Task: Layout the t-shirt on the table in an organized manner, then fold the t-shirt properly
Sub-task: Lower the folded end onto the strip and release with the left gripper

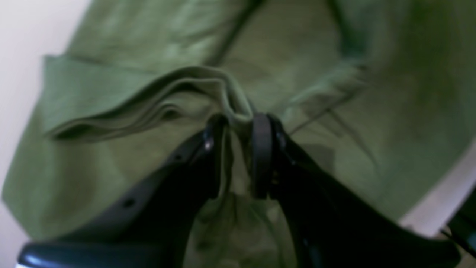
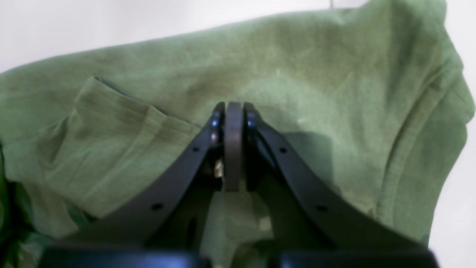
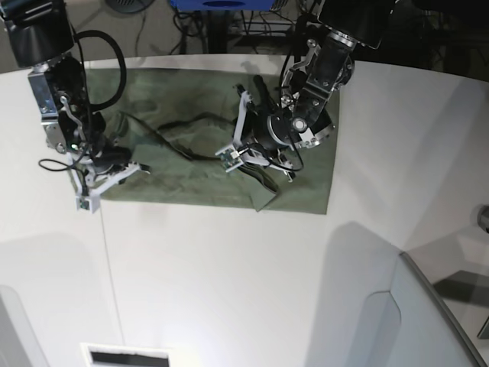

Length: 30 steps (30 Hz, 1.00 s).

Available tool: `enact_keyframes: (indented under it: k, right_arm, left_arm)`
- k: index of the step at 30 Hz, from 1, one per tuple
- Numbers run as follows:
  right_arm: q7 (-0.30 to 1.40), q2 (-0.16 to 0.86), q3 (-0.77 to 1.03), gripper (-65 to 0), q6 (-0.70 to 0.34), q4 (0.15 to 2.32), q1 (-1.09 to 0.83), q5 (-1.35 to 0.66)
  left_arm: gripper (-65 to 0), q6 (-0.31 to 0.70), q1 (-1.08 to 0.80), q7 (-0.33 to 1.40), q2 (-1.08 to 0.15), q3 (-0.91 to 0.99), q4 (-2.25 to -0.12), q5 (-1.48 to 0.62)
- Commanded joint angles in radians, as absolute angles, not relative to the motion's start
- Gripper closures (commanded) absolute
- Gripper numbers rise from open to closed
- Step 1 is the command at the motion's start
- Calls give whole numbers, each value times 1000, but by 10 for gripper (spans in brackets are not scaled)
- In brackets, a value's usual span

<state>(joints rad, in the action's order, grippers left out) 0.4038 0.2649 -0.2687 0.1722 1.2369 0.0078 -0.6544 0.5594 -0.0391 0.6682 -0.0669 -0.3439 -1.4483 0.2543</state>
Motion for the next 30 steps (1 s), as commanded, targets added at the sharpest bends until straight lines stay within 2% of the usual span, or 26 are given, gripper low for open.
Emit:
enact_keyframes:
  k: [1, 12, 17, 21, 26, 29, 30]
  right_arm:
    - [384, 274, -266, -15, 166, 1254, 28, -659]
    - [384, 274, -268, -15, 166, 1253, 28, -659]
    - [384, 274, -268, -15, 166, 1251, 28, -659]
    - [384, 274, -269, -15, 166, 1250, 28, -659]
    - [384, 274, -269, -15, 166, 1247, 28, -659]
    - [384, 274, -269, -15, 166, 1247, 28, -659]
    - [384, 274, -269, -15, 166, 1247, 27, -659]
  left_arm:
    - [-132, 564, -28, 659, -59, -343, -1469, 248]
    - [-132, 567, -28, 661, -59, -415, -1471, 223]
    - [-132, 567, 7, 702, -85, -415, -1469, 45]
    - [-130, 568, 47, 733, -127, -423, -1469, -176]
    - [-123, 568, 128, 737, -202, -529, -1471, -404]
    - [-115, 552, 148, 736, -225, -516, -1517, -437]
    - [-92, 515, 143, 739, -229, -478, -1538, -429]
